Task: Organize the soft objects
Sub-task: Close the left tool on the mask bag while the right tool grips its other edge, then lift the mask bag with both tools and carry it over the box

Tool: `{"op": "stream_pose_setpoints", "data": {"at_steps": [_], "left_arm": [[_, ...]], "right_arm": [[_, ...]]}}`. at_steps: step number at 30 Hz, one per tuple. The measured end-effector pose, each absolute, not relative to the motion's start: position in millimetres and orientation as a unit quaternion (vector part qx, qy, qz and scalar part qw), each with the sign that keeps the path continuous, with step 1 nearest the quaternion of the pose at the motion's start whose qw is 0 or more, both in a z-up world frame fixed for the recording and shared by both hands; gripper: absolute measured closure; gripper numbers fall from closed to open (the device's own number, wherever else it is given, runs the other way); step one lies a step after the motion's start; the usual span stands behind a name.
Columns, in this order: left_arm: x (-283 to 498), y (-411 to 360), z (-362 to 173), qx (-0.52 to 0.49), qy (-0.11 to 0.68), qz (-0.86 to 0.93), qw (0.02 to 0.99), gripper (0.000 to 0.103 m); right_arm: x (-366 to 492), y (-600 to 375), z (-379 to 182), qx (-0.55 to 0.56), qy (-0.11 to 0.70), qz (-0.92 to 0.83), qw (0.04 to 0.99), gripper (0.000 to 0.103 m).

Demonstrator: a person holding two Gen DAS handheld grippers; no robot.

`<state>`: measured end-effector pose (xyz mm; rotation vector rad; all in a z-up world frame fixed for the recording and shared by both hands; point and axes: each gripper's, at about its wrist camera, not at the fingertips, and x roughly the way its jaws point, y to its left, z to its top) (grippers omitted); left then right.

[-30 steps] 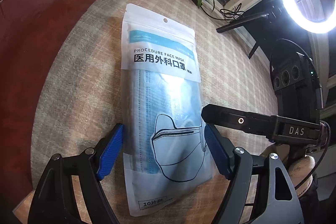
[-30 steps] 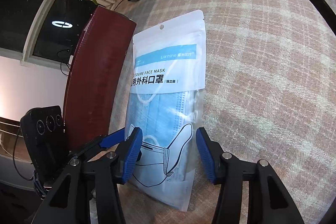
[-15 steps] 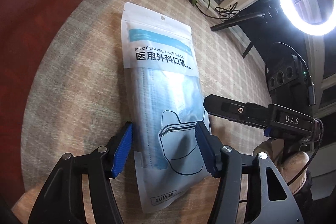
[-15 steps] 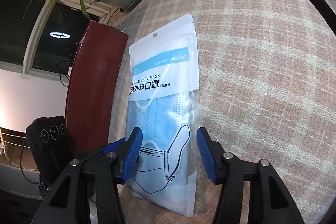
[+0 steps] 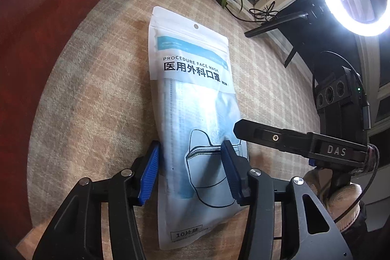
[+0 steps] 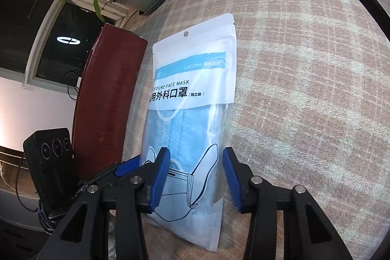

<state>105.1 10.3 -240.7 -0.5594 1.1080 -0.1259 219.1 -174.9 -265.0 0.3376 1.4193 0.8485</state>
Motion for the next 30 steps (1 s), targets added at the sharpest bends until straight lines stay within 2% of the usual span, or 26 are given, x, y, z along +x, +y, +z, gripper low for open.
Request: {"op": "stream_pose_setpoints", "data": {"at_steps": [4, 30], "left_arm": [[104.9, 8.5, -236.8, -0.255, 0.514, -0.057, 0.817, 0.06], [95.0, 3.1, -180.1, -0.211, 0.444, -0.062, 0.868, 0.059]], "right_arm": [[217.2, -178.4, -263.7, 0.147, 0.626, 0.372, 0.67, 0.064], [201.5, -186.4, -196.7, 0.139, 0.57, 0.378, 0.716, 0.067]]}}
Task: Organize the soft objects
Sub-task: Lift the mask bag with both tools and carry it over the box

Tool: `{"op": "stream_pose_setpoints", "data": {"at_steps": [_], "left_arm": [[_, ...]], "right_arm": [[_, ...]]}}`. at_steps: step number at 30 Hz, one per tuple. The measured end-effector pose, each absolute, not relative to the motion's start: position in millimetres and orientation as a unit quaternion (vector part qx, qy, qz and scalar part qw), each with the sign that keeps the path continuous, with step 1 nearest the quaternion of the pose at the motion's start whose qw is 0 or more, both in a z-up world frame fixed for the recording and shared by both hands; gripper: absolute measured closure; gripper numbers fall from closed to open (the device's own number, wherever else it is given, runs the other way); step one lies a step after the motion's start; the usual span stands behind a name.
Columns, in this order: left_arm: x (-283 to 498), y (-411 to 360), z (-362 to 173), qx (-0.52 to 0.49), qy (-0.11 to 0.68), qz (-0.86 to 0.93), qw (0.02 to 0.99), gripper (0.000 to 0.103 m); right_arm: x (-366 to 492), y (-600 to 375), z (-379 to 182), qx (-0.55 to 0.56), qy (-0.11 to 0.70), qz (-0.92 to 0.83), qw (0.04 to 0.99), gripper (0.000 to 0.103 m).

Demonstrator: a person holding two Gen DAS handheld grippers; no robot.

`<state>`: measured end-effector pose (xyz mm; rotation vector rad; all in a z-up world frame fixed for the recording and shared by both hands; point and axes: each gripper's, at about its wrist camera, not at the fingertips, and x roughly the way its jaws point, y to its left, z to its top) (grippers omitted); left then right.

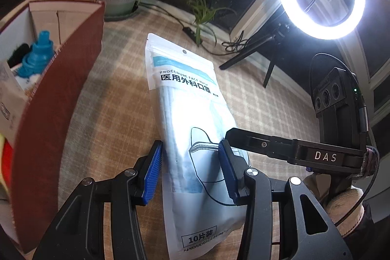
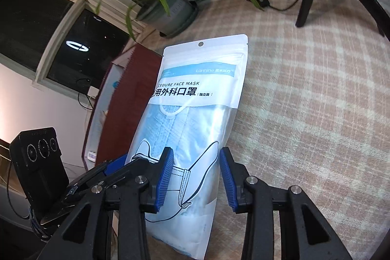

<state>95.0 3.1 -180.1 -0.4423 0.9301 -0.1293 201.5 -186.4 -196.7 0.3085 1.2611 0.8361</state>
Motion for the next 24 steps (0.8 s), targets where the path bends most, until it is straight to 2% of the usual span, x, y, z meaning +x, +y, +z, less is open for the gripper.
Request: {"op": "stream_pose_setpoints", "data": {"at_steps": [15, 24], "left_arm": [[65.8, 42.8, -128.8, -0.211, 0.389, -0.055, 0.895, 0.059], [35.6, 94.6, -112.3, -0.225, 0.363, -0.032, 0.903, 0.059]], "right_arm": [[177.4, -137.2, -130.5, 0.128, 0.528, 0.403, 0.736, 0.067], [156.1, -79.8, -106.3, 0.111, 0.513, 0.429, 0.735, 0.067]]}}
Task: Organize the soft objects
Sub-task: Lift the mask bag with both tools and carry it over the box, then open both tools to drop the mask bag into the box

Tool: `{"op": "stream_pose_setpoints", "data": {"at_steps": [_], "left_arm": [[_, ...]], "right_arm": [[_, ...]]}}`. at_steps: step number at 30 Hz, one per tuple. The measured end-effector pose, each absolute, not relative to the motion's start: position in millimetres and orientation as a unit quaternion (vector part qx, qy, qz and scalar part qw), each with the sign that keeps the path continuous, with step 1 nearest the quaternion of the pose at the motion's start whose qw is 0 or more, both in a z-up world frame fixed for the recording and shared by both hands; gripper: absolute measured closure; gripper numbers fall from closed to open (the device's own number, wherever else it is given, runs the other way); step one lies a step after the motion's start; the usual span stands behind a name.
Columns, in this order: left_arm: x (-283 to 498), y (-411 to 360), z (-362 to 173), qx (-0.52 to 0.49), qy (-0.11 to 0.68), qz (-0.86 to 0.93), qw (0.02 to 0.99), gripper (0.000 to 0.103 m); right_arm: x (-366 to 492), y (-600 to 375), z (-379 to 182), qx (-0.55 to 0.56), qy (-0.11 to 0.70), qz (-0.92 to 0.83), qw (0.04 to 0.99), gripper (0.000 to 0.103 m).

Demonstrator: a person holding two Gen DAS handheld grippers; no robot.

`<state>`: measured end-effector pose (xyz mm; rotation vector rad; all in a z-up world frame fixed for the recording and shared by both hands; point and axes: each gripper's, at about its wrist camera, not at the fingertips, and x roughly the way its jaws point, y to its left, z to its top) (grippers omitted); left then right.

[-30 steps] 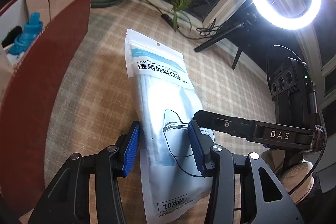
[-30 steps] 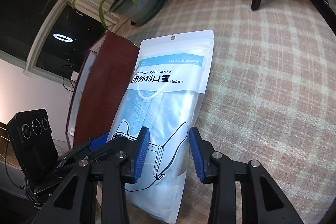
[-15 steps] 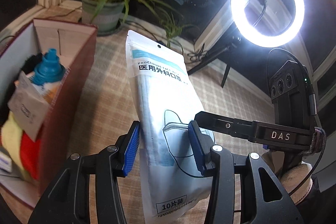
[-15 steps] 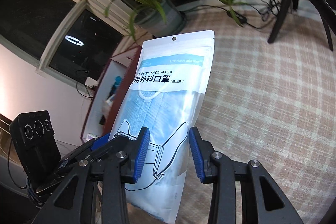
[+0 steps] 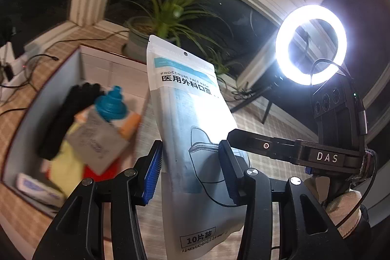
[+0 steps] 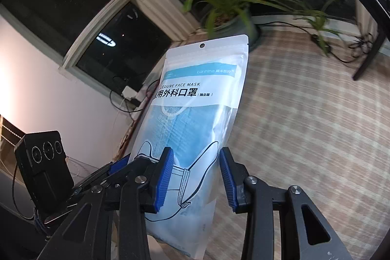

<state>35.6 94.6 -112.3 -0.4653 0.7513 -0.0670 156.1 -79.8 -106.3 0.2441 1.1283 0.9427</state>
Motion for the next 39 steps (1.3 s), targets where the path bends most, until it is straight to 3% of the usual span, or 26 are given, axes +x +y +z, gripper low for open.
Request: {"op": "stream_pose_setpoints", "data": {"at_steps": [22, 28, 39], "left_arm": [[9.1, 203.6, -134.8, -0.257, 0.386, 0.002, 0.886, 0.057], [18.7, 209.8, -148.1, -0.248, 0.407, 0.0, 0.879, 0.065], [6.5, 226.4, -143.0, -0.252, 0.399, 0.03, 0.881, 0.065]], "right_arm": [[126.2, 44.8, -121.7, 0.073, 0.535, 0.437, 0.72, 0.067], [126.0, 64.9, -122.9, 0.063, 0.533, 0.439, 0.721, 0.074], [131.8, 45.8, -117.7, 0.075, 0.518, 0.43, 0.736, 0.073]]}}
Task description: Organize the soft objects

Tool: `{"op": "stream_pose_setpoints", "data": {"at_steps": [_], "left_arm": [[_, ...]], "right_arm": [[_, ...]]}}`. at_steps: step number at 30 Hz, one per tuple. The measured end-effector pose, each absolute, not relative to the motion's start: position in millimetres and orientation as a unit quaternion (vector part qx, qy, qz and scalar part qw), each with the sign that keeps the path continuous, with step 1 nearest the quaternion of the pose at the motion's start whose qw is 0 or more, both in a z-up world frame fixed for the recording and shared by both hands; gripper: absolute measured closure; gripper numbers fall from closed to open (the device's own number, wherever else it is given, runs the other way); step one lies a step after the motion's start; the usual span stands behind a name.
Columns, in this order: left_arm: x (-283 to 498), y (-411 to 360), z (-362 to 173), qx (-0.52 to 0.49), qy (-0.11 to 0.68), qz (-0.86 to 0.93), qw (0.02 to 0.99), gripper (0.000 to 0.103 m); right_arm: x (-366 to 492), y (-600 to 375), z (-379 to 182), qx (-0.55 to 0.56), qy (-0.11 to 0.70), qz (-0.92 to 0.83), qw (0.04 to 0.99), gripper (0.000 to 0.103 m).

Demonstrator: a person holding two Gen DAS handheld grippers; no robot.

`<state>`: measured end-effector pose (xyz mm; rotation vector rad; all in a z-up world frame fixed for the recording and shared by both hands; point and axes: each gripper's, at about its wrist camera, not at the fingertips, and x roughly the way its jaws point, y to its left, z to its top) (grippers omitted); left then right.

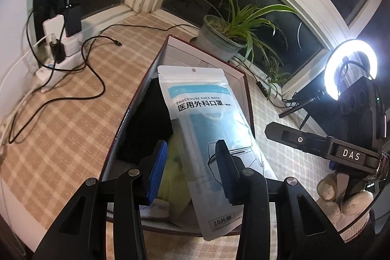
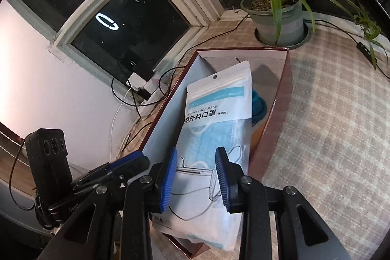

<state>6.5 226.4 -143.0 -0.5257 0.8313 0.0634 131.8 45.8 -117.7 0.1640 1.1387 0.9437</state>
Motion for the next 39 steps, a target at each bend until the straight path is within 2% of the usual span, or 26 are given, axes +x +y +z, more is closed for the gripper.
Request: {"op": "stream_pose_setpoints", "data": {"at_steps": [5, 8, 13, 16, 19, 24, 39], "left_arm": [[-2.5, 219.6, -135.5, -0.25, 0.394, 0.036, 0.884, 0.059], [-6.8, 208.5, -129.6, -0.235, 0.389, 0.042, 0.89, 0.051], [-13.2, 182.8, -119.5, -0.208, 0.387, 0.052, 0.897, 0.039], [-16.7, 168.9, -114.0, -0.194, 0.383, 0.061, 0.901, 0.034], [-19.1, 153.6, -109.4, -0.183, 0.383, 0.068, 0.903, 0.031], [-23.2, 129.2, -103.5, -0.173, 0.378, 0.078, 0.906, 0.03], [-43.9, 75.7, -85.5, -0.134, 0.362, 0.137, 0.912, 0.03]], "right_arm": [[128.5, 33.9, -115.6, 0.068, 0.513, 0.427, 0.742, 0.071], [122.4, 23.2, -110.5, 0.058, 0.501, 0.428, 0.75, 0.059], [113.2, 2.5, -104.5, 0.042, 0.482, 0.425, 0.765, 0.053], [109.2, -14.4, -102.4, 0.041, 0.471, 0.418, 0.776, 0.043], [105.3, -29.8, -100.3, 0.035, 0.462, 0.413, 0.784, 0.042], [98.1, -55.5, -95.6, 0.023, 0.445, 0.41, 0.796, 0.037], [66.8, -108.6, -75.4, -0.029, 0.377, 0.404, 0.833, 0.033]]}}
